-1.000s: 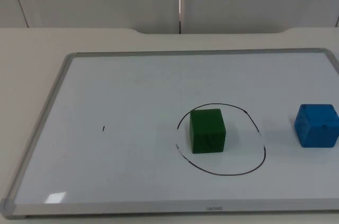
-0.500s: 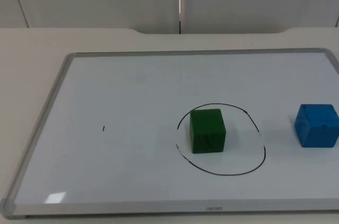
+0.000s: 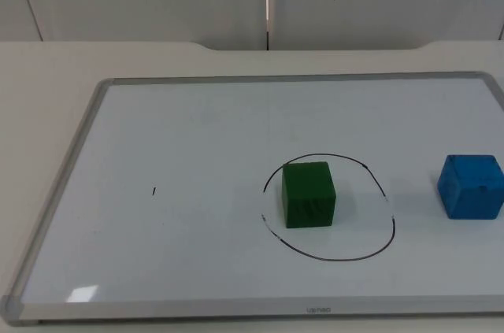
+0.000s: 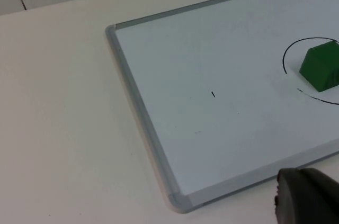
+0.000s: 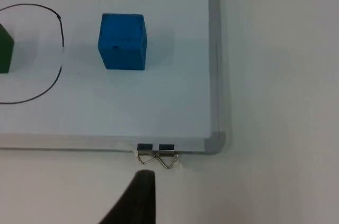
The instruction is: Push the two cubes into the marked area.
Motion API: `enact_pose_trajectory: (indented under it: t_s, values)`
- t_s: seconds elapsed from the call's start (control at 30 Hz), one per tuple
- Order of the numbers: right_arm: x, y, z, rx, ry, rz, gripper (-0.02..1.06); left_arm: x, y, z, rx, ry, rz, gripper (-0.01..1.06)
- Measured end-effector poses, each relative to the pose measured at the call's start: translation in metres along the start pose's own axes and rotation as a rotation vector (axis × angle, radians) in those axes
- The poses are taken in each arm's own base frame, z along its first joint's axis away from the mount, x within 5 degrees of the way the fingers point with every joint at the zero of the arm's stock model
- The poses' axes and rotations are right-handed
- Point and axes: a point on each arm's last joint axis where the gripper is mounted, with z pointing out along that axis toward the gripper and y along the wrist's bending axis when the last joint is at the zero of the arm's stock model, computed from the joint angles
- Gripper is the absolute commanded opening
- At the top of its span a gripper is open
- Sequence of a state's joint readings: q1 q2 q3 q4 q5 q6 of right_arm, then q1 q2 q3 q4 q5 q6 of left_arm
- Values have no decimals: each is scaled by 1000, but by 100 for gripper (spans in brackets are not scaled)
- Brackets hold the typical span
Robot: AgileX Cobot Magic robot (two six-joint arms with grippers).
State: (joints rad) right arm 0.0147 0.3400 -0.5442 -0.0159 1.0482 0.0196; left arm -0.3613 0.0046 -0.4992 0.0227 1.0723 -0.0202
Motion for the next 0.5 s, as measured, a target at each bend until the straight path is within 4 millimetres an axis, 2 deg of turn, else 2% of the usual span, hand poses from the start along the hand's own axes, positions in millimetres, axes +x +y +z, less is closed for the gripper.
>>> enact_pose_trajectory:
  t_s: [0.3,0.5]
  values:
    - [-20,2,23,-12,123,7,100,0,0,0,0,0,0,0]
    - [-31,3,45,-16,181,11,100,0,0,0,0,0,0,0]
